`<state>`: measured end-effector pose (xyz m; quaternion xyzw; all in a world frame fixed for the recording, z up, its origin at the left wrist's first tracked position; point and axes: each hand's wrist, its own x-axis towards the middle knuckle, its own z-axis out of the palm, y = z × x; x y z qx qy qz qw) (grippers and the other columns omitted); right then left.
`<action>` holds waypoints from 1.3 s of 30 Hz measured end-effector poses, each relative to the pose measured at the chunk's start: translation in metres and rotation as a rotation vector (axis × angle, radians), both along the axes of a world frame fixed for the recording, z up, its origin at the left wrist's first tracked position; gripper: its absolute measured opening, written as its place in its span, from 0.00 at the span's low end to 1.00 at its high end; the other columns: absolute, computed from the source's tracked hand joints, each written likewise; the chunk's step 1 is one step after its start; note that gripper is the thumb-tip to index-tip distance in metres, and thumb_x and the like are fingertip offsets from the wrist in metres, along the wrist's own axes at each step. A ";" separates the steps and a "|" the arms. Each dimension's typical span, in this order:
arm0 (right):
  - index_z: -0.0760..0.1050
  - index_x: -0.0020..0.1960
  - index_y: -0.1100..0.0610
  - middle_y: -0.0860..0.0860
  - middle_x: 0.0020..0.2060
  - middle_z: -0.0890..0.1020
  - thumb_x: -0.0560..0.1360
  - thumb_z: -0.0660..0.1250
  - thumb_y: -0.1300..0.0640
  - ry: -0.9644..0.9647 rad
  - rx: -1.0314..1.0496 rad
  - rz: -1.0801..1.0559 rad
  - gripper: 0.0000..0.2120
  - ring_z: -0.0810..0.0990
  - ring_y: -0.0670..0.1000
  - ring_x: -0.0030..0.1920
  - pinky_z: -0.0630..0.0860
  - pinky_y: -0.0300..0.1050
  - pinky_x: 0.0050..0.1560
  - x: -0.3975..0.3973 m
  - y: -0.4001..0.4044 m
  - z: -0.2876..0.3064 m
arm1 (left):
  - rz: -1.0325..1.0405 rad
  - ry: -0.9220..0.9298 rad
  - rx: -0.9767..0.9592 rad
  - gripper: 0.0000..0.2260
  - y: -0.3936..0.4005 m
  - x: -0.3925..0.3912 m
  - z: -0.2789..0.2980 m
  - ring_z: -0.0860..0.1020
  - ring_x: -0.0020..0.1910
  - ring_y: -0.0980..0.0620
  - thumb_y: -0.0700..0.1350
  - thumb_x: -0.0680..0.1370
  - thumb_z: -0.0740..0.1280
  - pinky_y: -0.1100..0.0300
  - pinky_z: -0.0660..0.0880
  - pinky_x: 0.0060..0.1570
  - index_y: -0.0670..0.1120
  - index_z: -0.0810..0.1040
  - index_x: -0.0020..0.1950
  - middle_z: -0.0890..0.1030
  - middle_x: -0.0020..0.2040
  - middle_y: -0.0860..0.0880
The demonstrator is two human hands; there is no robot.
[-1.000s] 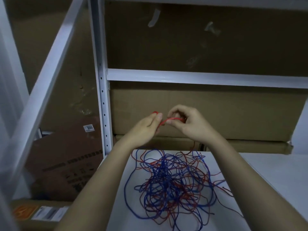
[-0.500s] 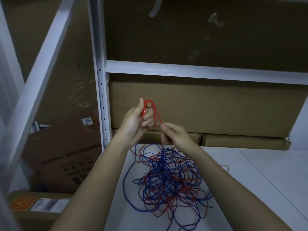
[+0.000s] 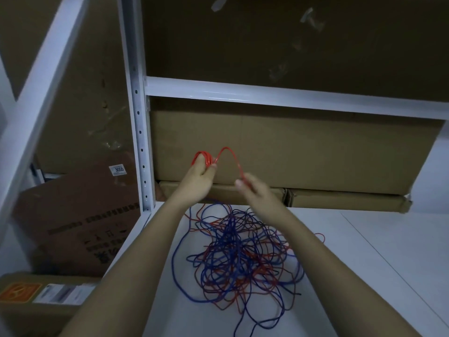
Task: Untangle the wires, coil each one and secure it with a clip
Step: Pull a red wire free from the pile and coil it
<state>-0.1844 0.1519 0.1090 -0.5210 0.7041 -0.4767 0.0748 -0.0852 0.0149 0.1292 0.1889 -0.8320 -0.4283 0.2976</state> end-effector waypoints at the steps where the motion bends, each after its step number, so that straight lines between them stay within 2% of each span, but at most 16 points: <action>1: 0.71 0.56 0.49 0.40 0.47 0.76 0.82 0.57 0.51 -0.058 -0.086 -0.015 0.07 0.74 0.36 0.48 0.67 0.34 0.46 -0.004 0.003 0.008 | -0.017 -0.012 -0.003 0.12 -0.001 0.000 0.002 0.74 0.56 0.49 0.50 0.83 0.55 0.53 0.70 0.56 0.45 0.70 0.62 0.76 0.55 0.48; 2: 0.70 0.51 0.48 0.39 0.41 0.74 0.81 0.58 0.51 -0.102 -0.168 -0.023 0.03 0.73 0.35 0.41 0.66 0.35 0.42 -0.008 0.006 0.015 | -0.036 -0.027 -0.008 0.13 0.001 0.000 0.004 0.75 0.59 0.48 0.50 0.83 0.55 0.52 0.70 0.60 0.46 0.71 0.62 0.77 0.59 0.47; 3: 0.69 0.47 0.48 0.39 0.35 0.72 0.80 0.59 0.50 -0.141 -0.249 -0.021 0.04 0.71 0.36 0.35 0.64 0.37 0.39 -0.013 0.007 0.022 | -0.054 -0.036 -0.013 0.14 0.003 0.000 0.005 0.75 0.60 0.47 0.51 0.83 0.56 0.50 0.70 0.61 0.46 0.72 0.62 0.77 0.59 0.45; 5: 0.68 0.43 0.51 0.40 0.30 0.70 0.77 0.58 0.49 -0.184 -0.397 -0.047 0.08 0.67 0.38 0.31 0.61 0.38 0.36 -0.024 0.004 0.030 | -0.112 -0.017 -0.022 0.13 0.008 -0.001 0.002 0.78 0.51 0.48 0.53 0.82 0.57 0.50 0.71 0.55 0.46 0.74 0.56 0.79 0.49 0.44; 6: 0.69 0.42 0.52 0.39 0.29 0.70 0.78 0.56 0.49 -0.161 -0.450 -0.086 0.09 0.67 0.38 0.31 0.62 0.36 0.36 -0.028 0.003 0.033 | -0.148 -0.004 -0.033 0.11 0.010 -0.001 0.001 0.77 0.44 0.53 0.53 0.82 0.59 0.54 0.72 0.49 0.48 0.75 0.50 0.77 0.41 0.48; 8: 0.70 0.41 0.52 0.39 0.30 0.72 0.81 0.54 0.53 -0.074 -0.505 -0.181 0.12 0.70 0.36 0.33 0.64 0.32 0.38 -0.035 0.001 0.040 | -0.234 0.016 0.027 0.10 0.011 0.003 -0.002 0.69 0.31 0.61 0.53 0.80 0.61 0.63 0.67 0.38 0.52 0.70 0.40 0.70 0.32 0.57; 11: 0.73 0.45 0.56 0.45 0.39 0.76 0.83 0.55 0.61 0.018 -0.514 -0.315 0.11 0.72 0.34 0.37 0.66 0.27 0.42 -0.044 0.000 0.044 | -0.453 0.103 0.345 0.11 0.008 0.007 -0.005 0.59 0.23 0.59 0.51 0.78 0.63 0.66 0.57 0.25 0.47 0.70 0.38 0.62 0.26 0.56; 14: 0.75 0.49 0.54 0.53 0.39 0.78 0.83 0.55 0.57 0.094 -0.323 -0.367 0.10 0.71 0.45 0.34 0.66 0.33 0.34 -0.048 -0.006 0.041 | -0.624 0.249 0.689 0.11 0.007 0.014 0.000 0.56 0.19 0.60 0.49 0.77 0.60 0.65 0.51 0.22 0.44 0.71 0.39 0.60 0.23 0.55; 17: 0.74 0.50 0.49 0.48 0.31 0.75 0.83 0.55 0.52 0.321 0.014 -0.399 0.09 0.70 0.47 0.28 0.63 0.41 0.28 -0.044 -0.009 0.029 | -0.729 0.432 0.986 0.15 0.009 0.019 0.010 0.54 0.18 0.60 0.50 0.77 0.57 0.67 0.52 0.21 0.46 0.74 0.33 0.62 0.20 0.56; 20: 0.74 0.52 0.53 0.49 0.34 0.77 0.83 0.54 0.51 0.602 0.262 -0.332 0.12 0.72 0.50 0.31 0.64 0.43 0.28 -0.025 -0.013 0.013 | -0.729 0.619 1.138 0.17 0.007 0.018 0.014 0.54 0.19 0.58 0.52 0.78 0.56 0.67 0.57 0.20 0.45 0.74 0.35 0.63 0.21 0.55; 22: 0.73 0.50 0.54 0.49 0.36 0.75 0.83 0.53 0.51 0.733 0.266 -0.235 0.12 0.71 0.52 0.34 0.62 0.45 0.31 -0.010 -0.016 0.002 | -0.641 0.710 1.155 0.15 0.003 0.015 0.014 0.58 0.20 0.59 0.52 0.80 0.54 0.68 0.59 0.22 0.45 0.72 0.39 0.63 0.23 0.55; 26: 0.75 0.44 0.58 0.51 0.35 0.76 0.79 0.59 0.55 0.830 0.113 -0.008 0.10 0.69 0.51 0.34 0.62 0.45 0.32 0.006 -0.015 -0.011 | -0.391 0.711 1.021 0.10 0.005 0.007 0.008 0.63 0.24 0.58 0.41 0.82 0.50 0.64 0.62 0.31 0.45 0.68 0.45 0.67 0.29 0.53; 29: 0.77 0.47 0.58 0.50 0.36 0.77 0.78 0.60 0.57 0.732 0.108 -0.003 0.08 0.70 0.50 0.35 0.61 0.44 0.32 0.012 -0.012 -0.010 | -0.247 0.620 0.731 0.08 0.010 0.002 0.004 0.66 0.26 0.57 0.37 0.83 0.50 0.64 0.64 0.33 0.44 0.67 0.51 0.70 0.33 0.50; 34: 0.74 0.42 0.50 0.44 0.32 0.74 0.77 0.62 0.55 0.431 0.200 0.001 0.06 0.69 0.44 0.32 0.65 0.42 0.33 0.009 -0.003 -0.005 | -0.096 0.325 0.053 0.03 0.010 -0.001 -0.007 0.70 0.32 0.57 0.40 0.84 0.51 0.64 0.70 0.42 0.46 0.63 0.56 0.73 0.40 0.51; 36: 0.77 0.45 0.51 0.44 0.30 0.72 0.76 0.64 0.57 0.333 0.176 0.011 0.04 0.68 0.43 0.29 0.64 0.38 0.31 0.007 0.003 -0.002 | -0.083 0.159 -0.167 0.04 0.008 0.000 -0.011 0.74 0.37 0.55 0.44 0.84 0.53 0.56 0.72 0.46 0.44 0.63 0.57 0.75 0.43 0.50; 39: 0.76 0.52 0.54 0.43 0.30 0.69 0.77 0.64 0.60 0.326 0.111 -0.022 0.06 0.68 0.41 0.29 0.62 0.34 0.31 0.004 0.009 -0.001 | -0.052 -0.097 -0.404 0.06 0.009 0.003 -0.013 0.76 0.38 0.46 0.47 0.83 0.54 0.48 0.73 0.41 0.44 0.62 0.53 0.74 0.39 0.48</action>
